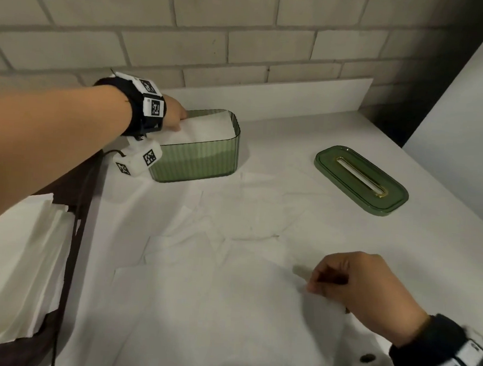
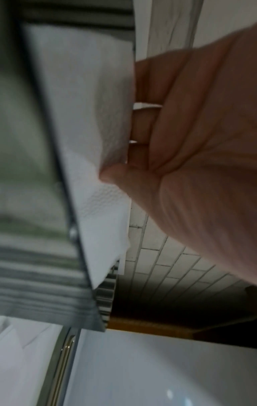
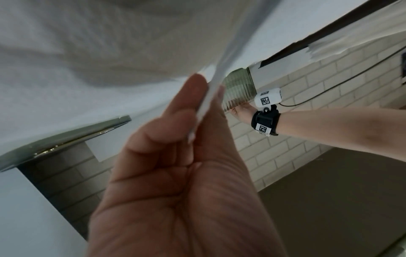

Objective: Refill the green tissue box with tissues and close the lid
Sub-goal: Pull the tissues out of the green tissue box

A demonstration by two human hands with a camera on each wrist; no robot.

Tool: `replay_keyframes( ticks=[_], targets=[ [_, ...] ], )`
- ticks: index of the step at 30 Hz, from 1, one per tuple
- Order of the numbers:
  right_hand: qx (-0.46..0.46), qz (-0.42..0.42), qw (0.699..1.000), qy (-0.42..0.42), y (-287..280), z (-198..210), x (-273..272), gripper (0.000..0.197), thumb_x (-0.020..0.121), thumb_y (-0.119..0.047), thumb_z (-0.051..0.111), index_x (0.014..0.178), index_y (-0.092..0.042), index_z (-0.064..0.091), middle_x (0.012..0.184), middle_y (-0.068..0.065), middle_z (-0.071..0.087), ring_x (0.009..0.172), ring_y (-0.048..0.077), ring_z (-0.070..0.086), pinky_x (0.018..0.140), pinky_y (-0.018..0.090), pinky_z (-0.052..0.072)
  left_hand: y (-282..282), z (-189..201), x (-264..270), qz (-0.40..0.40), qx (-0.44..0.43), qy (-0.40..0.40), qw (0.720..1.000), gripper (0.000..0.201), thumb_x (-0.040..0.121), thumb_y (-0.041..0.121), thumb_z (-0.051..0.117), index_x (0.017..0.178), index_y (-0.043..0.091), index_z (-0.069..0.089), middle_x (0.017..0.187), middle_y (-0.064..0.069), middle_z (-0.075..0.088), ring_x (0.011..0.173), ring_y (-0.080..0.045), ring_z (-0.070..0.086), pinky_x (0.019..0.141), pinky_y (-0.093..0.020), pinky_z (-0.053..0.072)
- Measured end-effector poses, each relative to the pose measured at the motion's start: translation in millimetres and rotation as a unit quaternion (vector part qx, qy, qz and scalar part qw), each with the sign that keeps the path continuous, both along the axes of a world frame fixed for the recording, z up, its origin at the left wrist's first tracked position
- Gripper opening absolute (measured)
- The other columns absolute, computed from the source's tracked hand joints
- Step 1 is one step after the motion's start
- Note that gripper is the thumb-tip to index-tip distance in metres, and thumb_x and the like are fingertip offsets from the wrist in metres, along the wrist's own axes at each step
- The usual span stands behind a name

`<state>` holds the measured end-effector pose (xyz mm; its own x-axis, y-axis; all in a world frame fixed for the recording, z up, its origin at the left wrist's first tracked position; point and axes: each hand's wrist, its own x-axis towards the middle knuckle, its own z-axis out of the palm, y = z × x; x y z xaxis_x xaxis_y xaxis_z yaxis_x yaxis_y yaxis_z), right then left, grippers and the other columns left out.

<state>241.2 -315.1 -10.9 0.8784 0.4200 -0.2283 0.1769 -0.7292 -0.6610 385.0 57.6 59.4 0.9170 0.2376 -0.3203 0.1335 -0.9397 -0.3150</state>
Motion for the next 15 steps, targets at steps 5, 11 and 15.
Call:
replay_keyframes(
  ticks=[5,11,15],
  targets=[
    [-0.045,0.04,0.993,-0.102,-3,6,7,0.02,0.075,-0.027,0.076,0.064,-0.036,0.062,0.073,-0.012,0.062,0.078,-0.005,0.056,0.065,0.01,0.042,-2,4,3,0.012,-0.046,-0.03,0.998,0.037,0.097,0.016,0.046,0.129,-0.002,0.05,0.132,-0.018,0.052,0.121,-0.03,0.048,0.096,-0.031,0.037],
    [0.096,0.051,0.994,-0.031,-17,46,23,0.005,0.088,-0.028,0.058,0.085,-0.029,0.054,0.07,0.003,0.069,0.064,0.032,0.052,0.056,0.036,0.041,-1,14,4,0.044,-0.027,0.01,0.999,0.038,0.099,0.018,0.041,0.133,0.001,0.044,0.139,-0.015,0.046,0.127,-0.029,0.043,0.1,-0.032,0.034],
    [0.15,0.012,0.987,-0.049,-27,52,38,0.04,0.067,-0.058,0.057,0.105,-0.044,0.056,0.077,-0.001,0.073,0.066,0.025,0.065,0.066,0.033,0.049,-4,-2,2,0.01,0.058,0.06,0.996,0.046,0.099,0.023,0.041,0.14,0.003,0.037,0.144,-0.012,0.041,0.132,-0.026,0.04,0.105,-0.031,0.031]
  ],
)
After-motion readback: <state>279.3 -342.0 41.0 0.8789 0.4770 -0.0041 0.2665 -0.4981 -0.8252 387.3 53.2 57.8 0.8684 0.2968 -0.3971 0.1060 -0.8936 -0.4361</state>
